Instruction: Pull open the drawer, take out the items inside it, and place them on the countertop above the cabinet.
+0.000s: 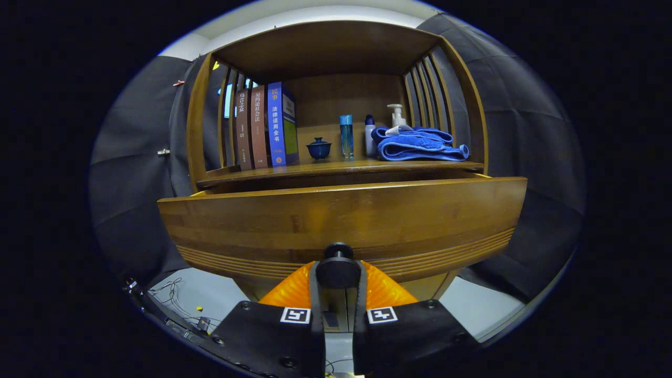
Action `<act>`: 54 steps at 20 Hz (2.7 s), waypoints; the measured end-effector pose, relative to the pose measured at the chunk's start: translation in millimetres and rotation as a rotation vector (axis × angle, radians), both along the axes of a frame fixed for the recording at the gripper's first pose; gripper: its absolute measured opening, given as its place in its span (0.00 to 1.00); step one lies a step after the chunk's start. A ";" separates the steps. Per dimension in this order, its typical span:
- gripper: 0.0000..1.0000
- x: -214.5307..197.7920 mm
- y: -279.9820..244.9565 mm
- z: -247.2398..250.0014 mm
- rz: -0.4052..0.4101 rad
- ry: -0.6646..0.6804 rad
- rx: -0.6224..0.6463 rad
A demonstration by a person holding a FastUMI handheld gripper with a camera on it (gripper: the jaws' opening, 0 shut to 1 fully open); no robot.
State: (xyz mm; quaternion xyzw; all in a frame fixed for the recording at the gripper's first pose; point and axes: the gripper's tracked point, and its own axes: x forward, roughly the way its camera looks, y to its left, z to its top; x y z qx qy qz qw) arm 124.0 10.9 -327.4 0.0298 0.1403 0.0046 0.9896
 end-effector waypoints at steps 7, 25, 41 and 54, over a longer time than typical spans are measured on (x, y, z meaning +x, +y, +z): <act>0.25 -43.0 0.1 1.8 -0.006 0.003 0.008; 1.00 -66.5 16.5 79.2 0.061 -0.071 0.000; 1.00 69.3 4.1 116.3 0.054 0.436 -0.032; 1.00 101.2 6.8 -23.7 0.063 0.966 -0.014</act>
